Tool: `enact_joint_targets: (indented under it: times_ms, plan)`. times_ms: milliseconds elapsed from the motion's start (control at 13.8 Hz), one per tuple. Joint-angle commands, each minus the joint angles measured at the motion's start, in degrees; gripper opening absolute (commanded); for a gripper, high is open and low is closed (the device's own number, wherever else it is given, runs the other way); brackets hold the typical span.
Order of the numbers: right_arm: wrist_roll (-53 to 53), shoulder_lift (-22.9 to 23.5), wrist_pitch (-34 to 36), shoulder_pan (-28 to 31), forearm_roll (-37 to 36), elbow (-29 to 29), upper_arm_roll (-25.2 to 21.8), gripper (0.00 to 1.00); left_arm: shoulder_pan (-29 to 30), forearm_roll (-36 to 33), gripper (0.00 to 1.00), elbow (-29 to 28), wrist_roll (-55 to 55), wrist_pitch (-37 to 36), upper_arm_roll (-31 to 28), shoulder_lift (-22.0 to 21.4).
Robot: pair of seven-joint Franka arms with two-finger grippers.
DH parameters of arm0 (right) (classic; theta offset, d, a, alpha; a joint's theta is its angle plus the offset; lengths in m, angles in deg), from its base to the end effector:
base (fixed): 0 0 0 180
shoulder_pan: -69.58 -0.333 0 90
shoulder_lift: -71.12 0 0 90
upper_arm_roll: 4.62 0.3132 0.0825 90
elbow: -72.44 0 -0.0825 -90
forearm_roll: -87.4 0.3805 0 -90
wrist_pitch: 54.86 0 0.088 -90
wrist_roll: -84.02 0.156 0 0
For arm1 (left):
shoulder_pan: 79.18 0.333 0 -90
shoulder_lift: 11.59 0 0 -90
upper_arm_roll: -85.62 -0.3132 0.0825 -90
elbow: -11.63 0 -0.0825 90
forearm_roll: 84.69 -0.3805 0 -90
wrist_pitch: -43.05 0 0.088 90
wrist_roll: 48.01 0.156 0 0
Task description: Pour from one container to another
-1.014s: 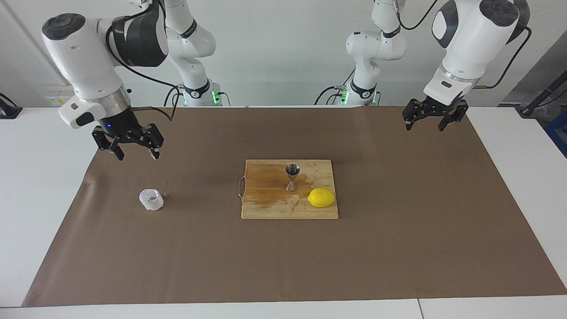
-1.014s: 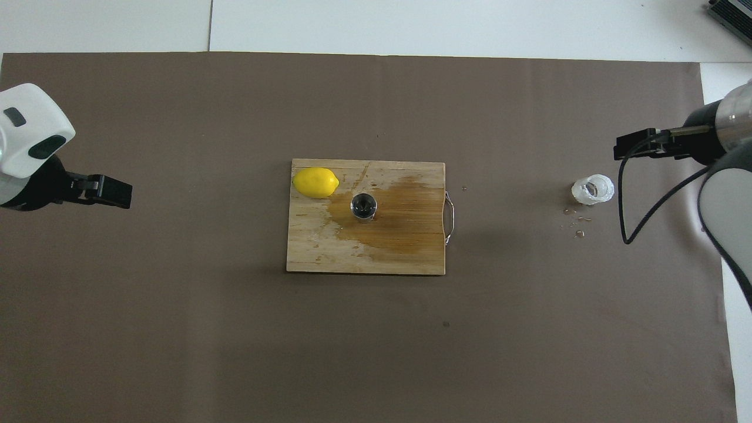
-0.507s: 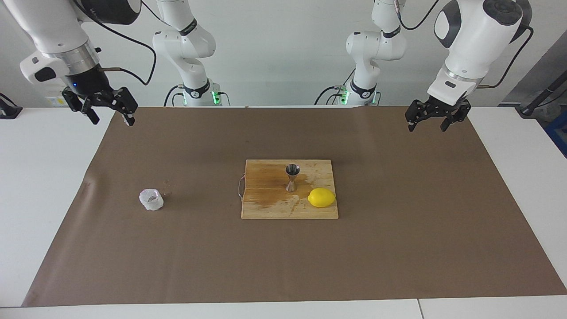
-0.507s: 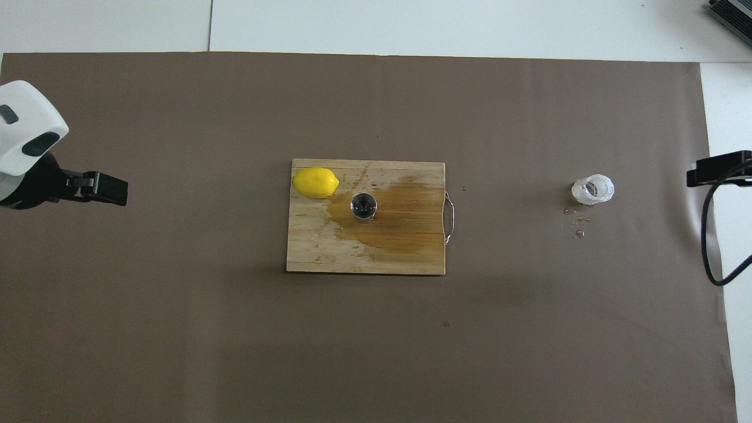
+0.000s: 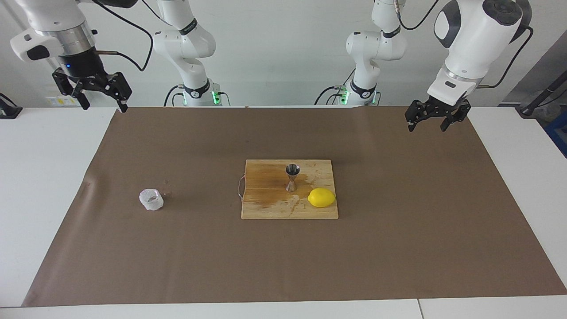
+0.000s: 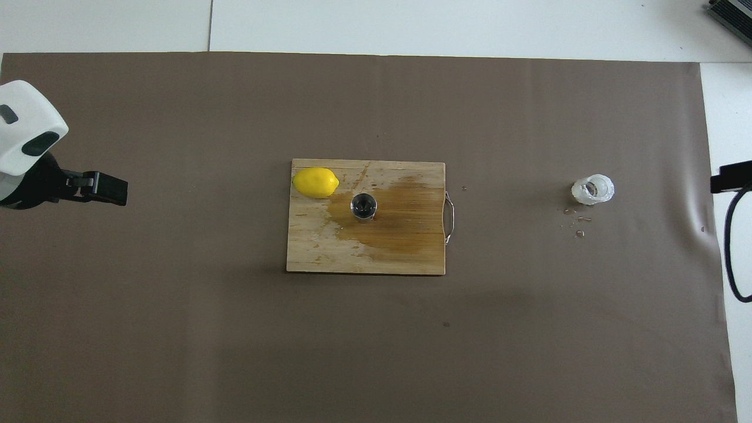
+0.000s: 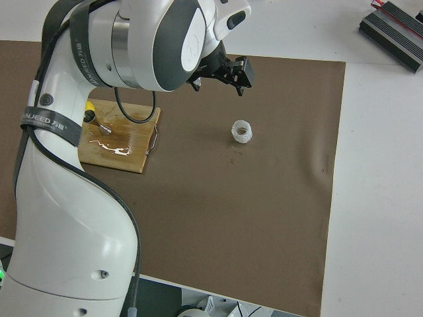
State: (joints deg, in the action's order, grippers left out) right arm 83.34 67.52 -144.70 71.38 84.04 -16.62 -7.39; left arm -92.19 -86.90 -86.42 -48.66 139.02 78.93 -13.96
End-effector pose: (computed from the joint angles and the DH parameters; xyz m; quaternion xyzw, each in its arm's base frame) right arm 0.5326 -0.0526 0.6145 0.9983 -0.0351 0.0368 0.0295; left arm 0.5425 -0.0535 0.5382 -0.9985 0.0515 -0.0034 0.0166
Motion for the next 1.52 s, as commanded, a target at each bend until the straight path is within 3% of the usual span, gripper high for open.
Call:
enact_joint_targets:
  times_ms: [0,435,1449]
  plan:
    - [0.07,-1.06,3.43,-0.4,-0.25,-0.06,0.57,1.0,0.08,-1.22,1.0,-1.97,-0.93,0.98,0.1,-1.68]
    - [-5.91,-0.8,6.6,-0.05,1.67,-0.23,2.59,1.0,0.08,-1.22,1.0,-1.97,-0.93,1.06,0.1,-1.68]
    - [-2.93,-0.71,3.79,0.39,2.39,-0.85,2.24,1.0,-0.53,-0.44,1.0,-1.18,-0.93,-0.52,0.45,-3.43]
